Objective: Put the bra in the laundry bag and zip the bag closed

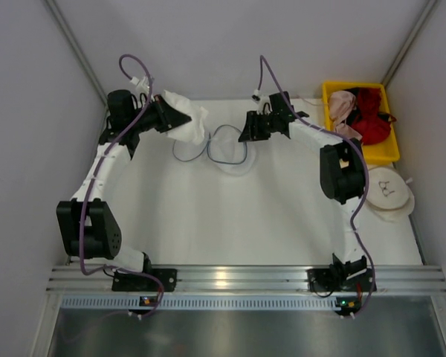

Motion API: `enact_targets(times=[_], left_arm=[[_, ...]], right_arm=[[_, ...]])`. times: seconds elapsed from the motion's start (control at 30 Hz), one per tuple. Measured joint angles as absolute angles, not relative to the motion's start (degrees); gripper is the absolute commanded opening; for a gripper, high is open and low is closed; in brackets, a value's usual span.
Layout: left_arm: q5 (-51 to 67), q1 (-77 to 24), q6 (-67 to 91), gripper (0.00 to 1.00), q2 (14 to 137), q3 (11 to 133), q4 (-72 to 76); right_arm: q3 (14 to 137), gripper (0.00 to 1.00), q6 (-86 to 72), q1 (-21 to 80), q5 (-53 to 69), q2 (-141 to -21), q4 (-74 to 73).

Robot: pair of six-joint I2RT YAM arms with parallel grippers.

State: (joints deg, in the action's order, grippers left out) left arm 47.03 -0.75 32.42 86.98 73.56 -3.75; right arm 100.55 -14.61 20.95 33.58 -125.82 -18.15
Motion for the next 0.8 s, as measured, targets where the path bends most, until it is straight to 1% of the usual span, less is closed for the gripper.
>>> enact_targets(times=[0.1, 0.2, 0.3, 0.37, 0.4, 0.43, 0.5, 0.53, 0.6, 0.63, 0.8], left_arm=[[47.0, -0.7, 31.8, 0.0, 86.5, 73.3, -4.3], [47.0, -0.7, 31.4, 0.0, 86.4, 72.9, -4.4], [47.0, -0.7, 31.3, 0.0, 86.4, 72.2, -4.7], [47.0, -0.7, 31.3, 0.0, 86.4, 71.5, -4.8], [47.0, -0.7, 31.3, 0.0, 86.4, 71.2, -4.8], [47.0, -0.7, 31.3, 0.0, 86.4, 70.8, -4.9], [47.0, -0.7, 31.3, 0.0, 86.4, 70.3, -4.9], [47.0, -0.7, 31.3, 0.0, 86.4, 70.0, -4.9], [47.0, -0.7, 31.3, 0.0, 86.4, 69.6, -4.9], [47.0, -0.7, 31.3, 0.0, 86.4, 69.3, -4.9], [47.0, -0.9, 31.4, 0.0, 85.4, 65.6, -4.7]], right_arm=[[101.0, 0.42, -14.8, 21.0, 33.1, -126.4, -18.1], [101.0, 0.47, -14.8, 21.0, 32.8, -126.5, -18.3], [101.0, 0.46, -14.5, 21.0, 32.6, -126.5, -18.4], [100.9, 0.44, -14.4, 21.0, 32.8, -126.5, -18.4], [100.9, 0.42, -14.3, 21.0, 33.2, -126.5, -18.5], [100.9, 0.36, -14.3, 21.0, 34.0, -126.6, -18.5], [100.9, 0.3, -14.5, 21.0, 35.5, -126.6, -18.5], [100.9, 0.19, -14.6, 21.1, 36.6, -126.7, -18.5], [100.9, 0.11, -14.5, 21.2, 38.4, -126.8, -18.5], [100.9, 0.0, -14.6, 21.2, 39.4, -126.8, -18.7], [98.4, 0.0, -14.6, 21.5, 44.3, -126.7, -18.3]])
